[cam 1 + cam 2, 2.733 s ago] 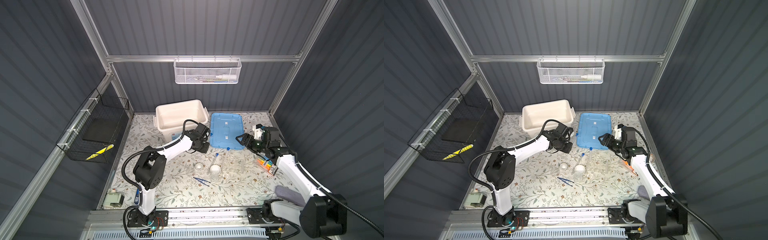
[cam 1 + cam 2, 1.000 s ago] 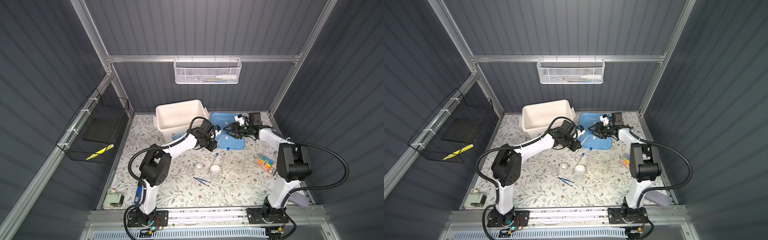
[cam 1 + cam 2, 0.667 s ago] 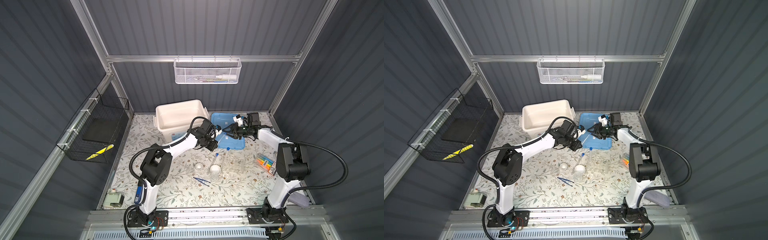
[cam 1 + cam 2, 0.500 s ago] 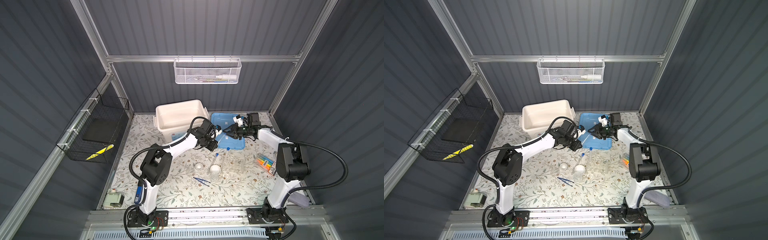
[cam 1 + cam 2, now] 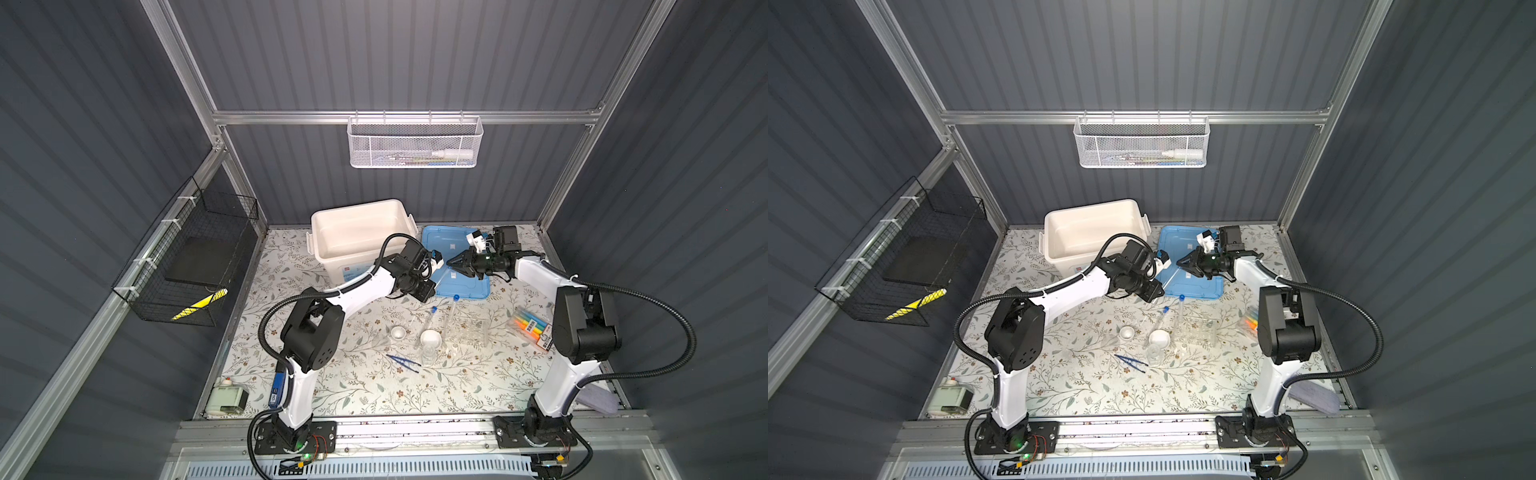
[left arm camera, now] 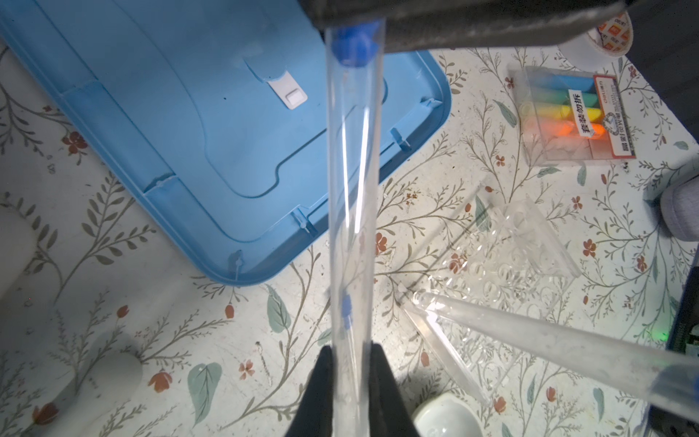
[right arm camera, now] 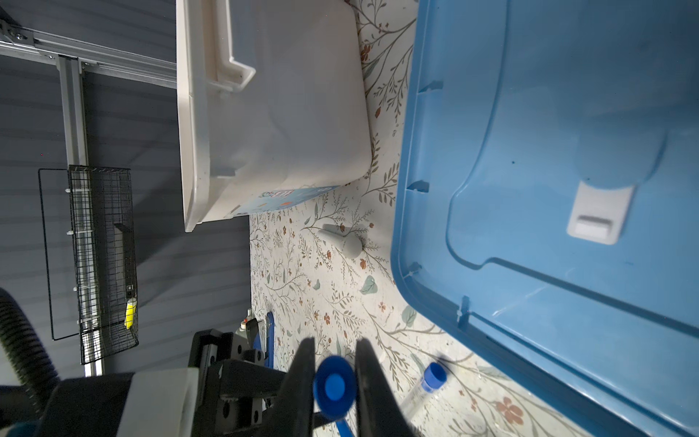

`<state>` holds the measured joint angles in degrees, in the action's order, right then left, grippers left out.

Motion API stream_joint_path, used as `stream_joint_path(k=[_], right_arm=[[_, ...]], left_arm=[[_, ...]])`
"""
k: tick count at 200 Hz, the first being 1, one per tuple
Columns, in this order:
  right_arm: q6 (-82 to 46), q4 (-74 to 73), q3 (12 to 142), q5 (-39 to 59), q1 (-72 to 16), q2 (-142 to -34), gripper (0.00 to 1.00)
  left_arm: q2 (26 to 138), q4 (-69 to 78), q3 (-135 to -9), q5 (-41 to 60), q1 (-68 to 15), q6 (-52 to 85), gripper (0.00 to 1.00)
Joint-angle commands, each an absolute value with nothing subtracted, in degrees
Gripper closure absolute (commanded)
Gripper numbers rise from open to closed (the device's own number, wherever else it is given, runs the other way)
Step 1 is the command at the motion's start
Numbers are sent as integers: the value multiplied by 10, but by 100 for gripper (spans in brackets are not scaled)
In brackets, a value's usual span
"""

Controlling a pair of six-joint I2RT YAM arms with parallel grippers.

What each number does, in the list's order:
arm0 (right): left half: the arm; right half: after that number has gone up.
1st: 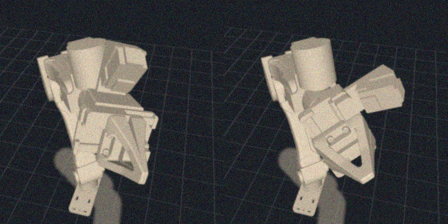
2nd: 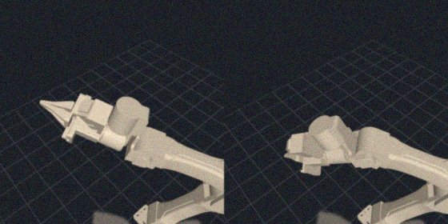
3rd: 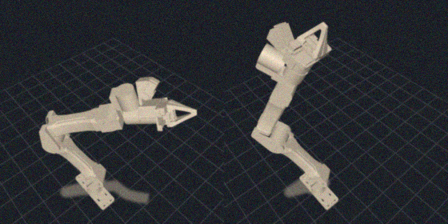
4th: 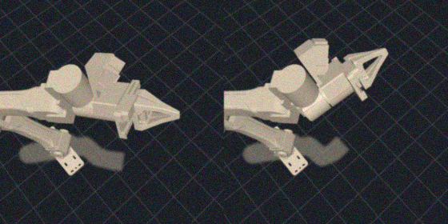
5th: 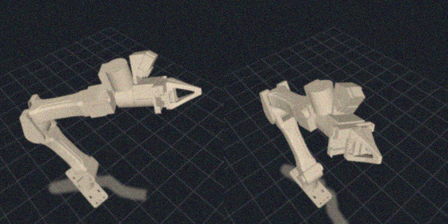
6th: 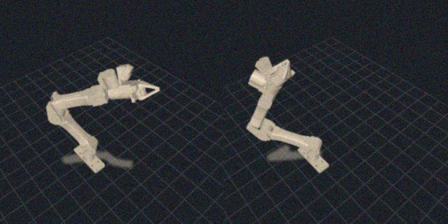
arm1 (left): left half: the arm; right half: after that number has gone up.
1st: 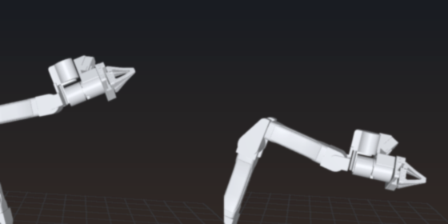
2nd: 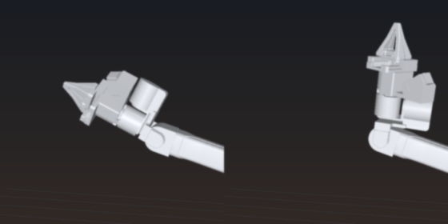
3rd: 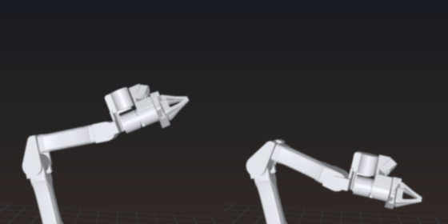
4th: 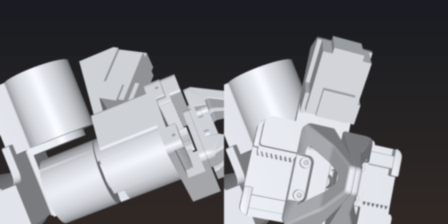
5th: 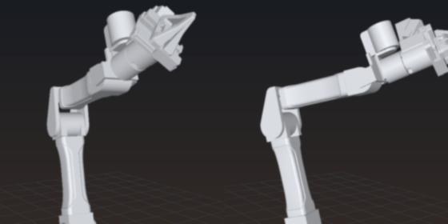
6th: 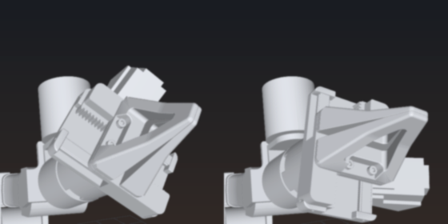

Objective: Organize the chemistry lab equipment

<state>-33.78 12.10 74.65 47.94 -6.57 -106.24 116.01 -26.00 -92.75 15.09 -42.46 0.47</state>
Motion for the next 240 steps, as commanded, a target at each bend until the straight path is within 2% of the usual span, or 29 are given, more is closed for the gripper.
stream_joint_path(k=[1, 82, 122, 188, 240], right_arm=[[-325, 132, 739, 466, -69, -1042, 84], [-333, 125, 698, 339, -69, -971, 85], [-337, 118, 679, 242, -70, -922, 84], [-277, 139, 636, 65, -85, -810, 84], [-222, 150, 596, -57, -141, -727, 83]], left_arm=[[1153, -261, -928, 165, -429, 7, 80], [1131, -274, -923, 124, -429, -11, 45], [1114, -258, -890, 118, -429, 12, 42], [1115, -263, -867, 134, -428, 64, 42], [1116, -278, -858, 134, -429, 93, 42]])
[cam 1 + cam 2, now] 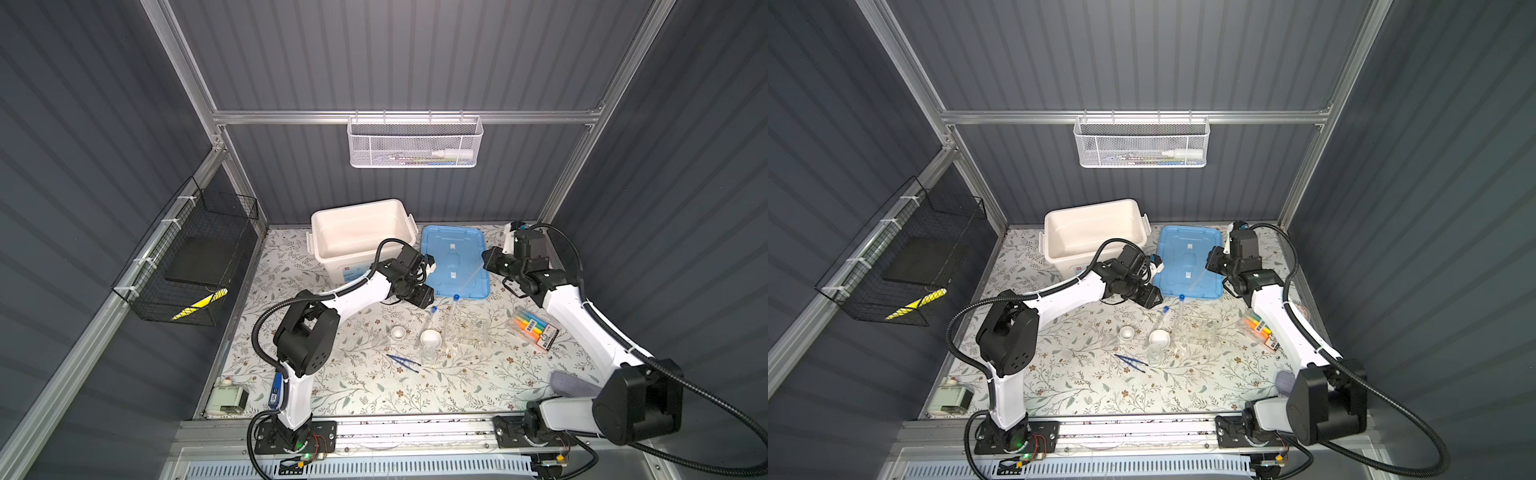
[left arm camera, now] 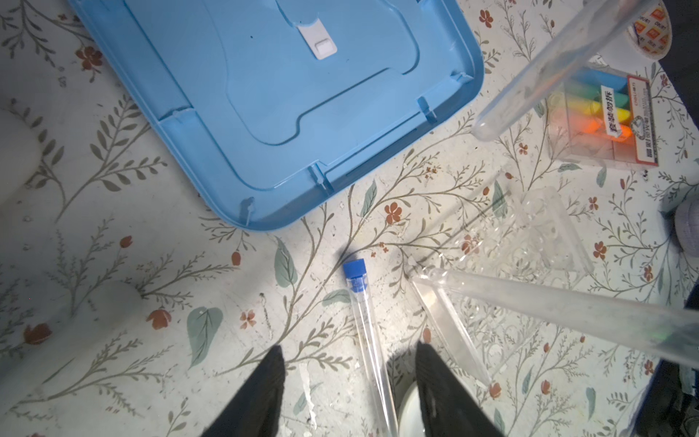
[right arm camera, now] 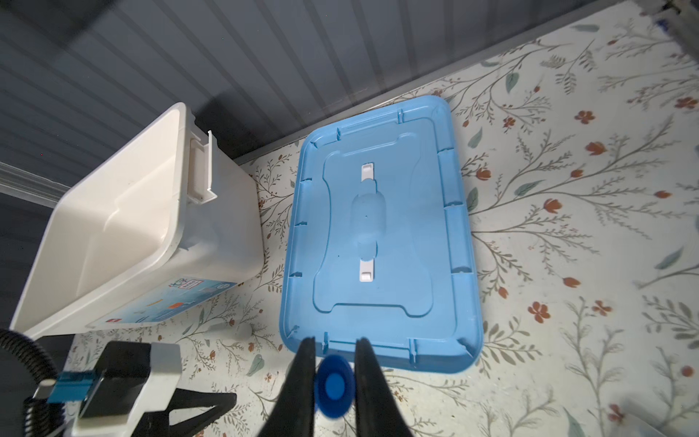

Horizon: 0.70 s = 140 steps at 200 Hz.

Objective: Organize the chemistry lab equipment

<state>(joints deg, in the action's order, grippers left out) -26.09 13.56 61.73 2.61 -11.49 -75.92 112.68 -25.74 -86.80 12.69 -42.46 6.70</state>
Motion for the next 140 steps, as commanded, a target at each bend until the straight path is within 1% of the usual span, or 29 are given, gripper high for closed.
stream_joint_path(k=[1, 54, 66, 70, 92, 140], right_arm=[[-221, 150, 594, -59, -143, -726, 83], [-205, 138, 534, -169, -220, -648, 83], [-201, 131, 522, -192, -238, -645, 83], [-200, 129, 519, -200, -242, -627, 83], [-191, 119, 504, -227, -268, -611, 82], [-191, 121, 483, -254, -313, -593, 82]], left_arm=[[1116, -278, -857, 134, -428, 93, 42], [1120, -295, -852, 138, -431, 117, 42], [1120, -299, -853, 137, -431, 117, 42], [1119, -301, -853, 137, -431, 118, 42], [1117, -307, -853, 136, -434, 120, 42], [1108, -309, -839, 125, -438, 136, 42]])
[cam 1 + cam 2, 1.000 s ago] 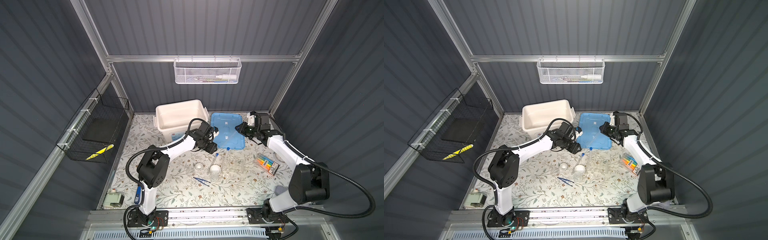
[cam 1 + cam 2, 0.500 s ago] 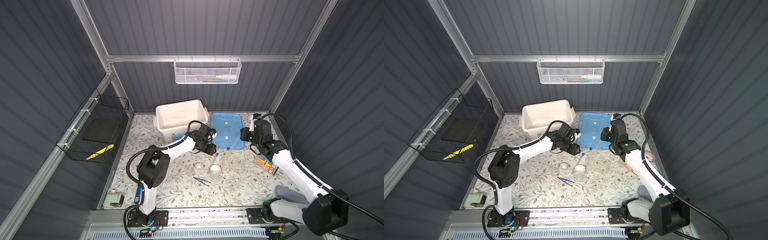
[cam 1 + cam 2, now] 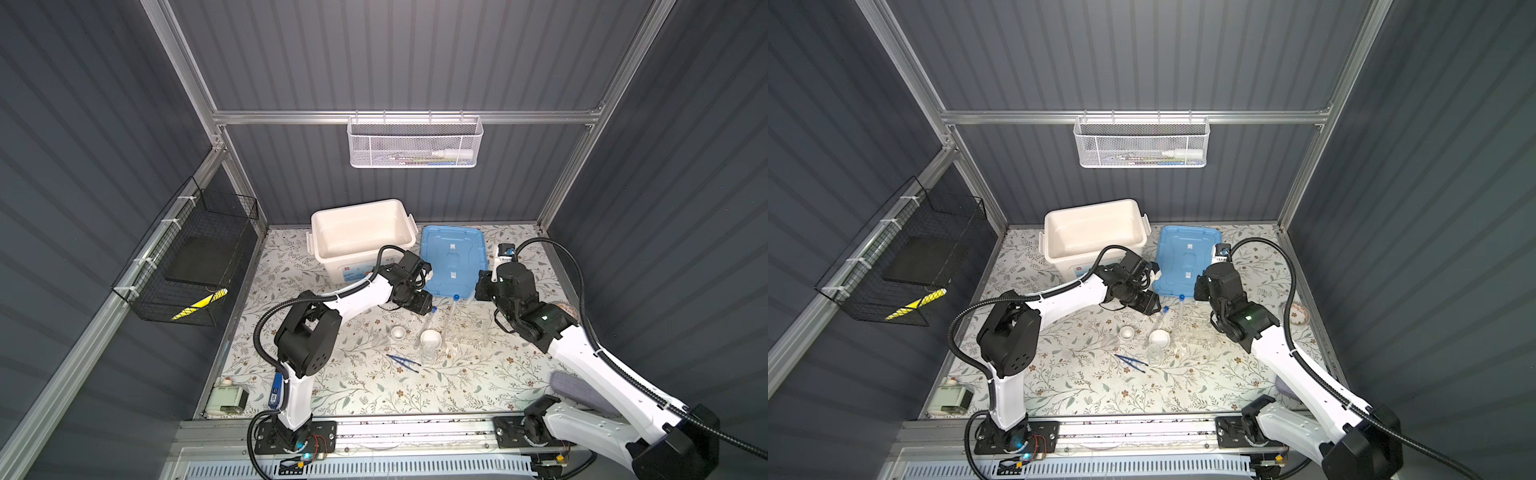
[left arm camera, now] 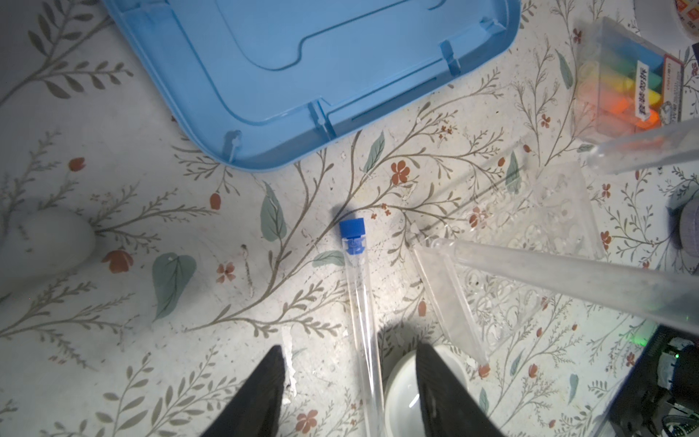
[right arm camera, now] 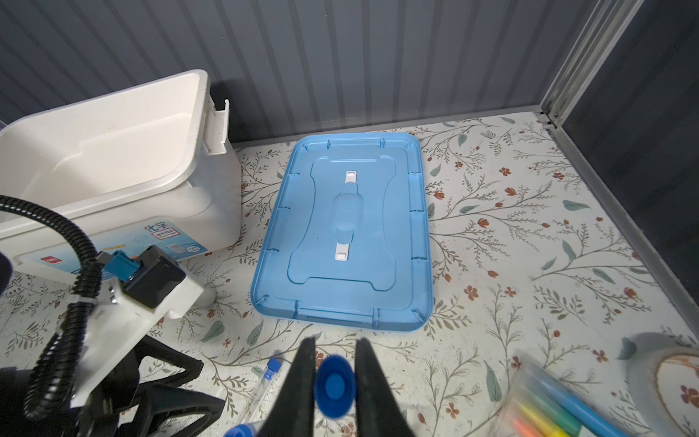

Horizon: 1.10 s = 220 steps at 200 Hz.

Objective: Organize the chemistry lab equipment

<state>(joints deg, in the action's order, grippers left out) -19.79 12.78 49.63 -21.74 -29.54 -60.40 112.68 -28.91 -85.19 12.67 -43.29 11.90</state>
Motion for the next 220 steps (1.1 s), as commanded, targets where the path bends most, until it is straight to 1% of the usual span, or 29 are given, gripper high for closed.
stream_joint_path(k=[1, 44, 175, 181, 220], right_arm=[[-191, 121, 482, -256, -314, -593, 82], [-193, 122, 462, -286, -343, -580, 82], [-222, 94, 419, -285, -370, -581, 82], [-222, 94, 419, -286, -371, -582, 82], [-224, 93, 414, -286, -374, -587, 82]], left_arm=[[1108, -309, -839, 124, -438, 137, 42], [1105, -308, -830, 110, -446, 150, 42], [1092, -302, -816, 89, -461, 162, 43], [1092, -302, -794, 89, -461, 161, 43], [1090, -300, -793, 87, -463, 161, 43]])
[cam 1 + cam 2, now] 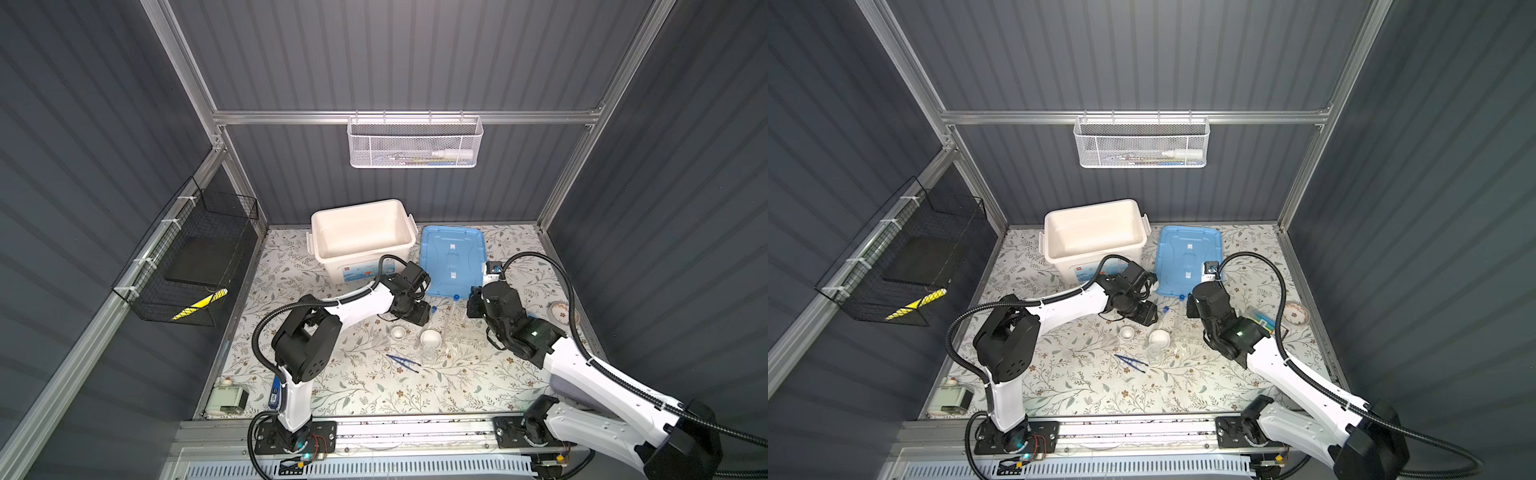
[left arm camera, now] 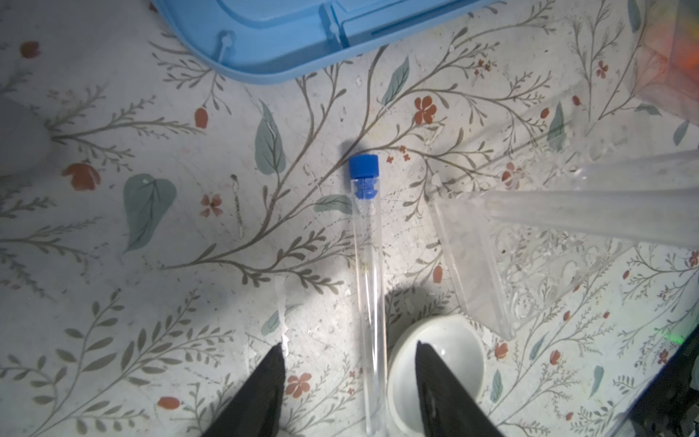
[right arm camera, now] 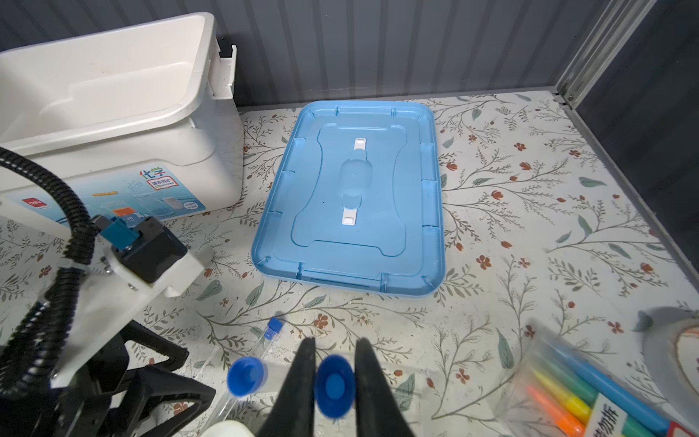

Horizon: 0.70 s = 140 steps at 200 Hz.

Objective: Organize the chemistry lab equipment

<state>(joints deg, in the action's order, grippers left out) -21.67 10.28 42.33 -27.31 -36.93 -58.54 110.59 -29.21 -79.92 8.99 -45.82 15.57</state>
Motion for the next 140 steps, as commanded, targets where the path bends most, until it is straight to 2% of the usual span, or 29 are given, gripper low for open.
stream_joint_path(k=[1, 140], right_arm=[[-224, 93, 414, -286, -374, -587, 82], [-216, 72, 396, -291, -374, -605, 82]], left_arm=[[1090, -300, -793, 87, -463, 161, 43], [1092, -296, -791, 85, -469, 162, 43]])
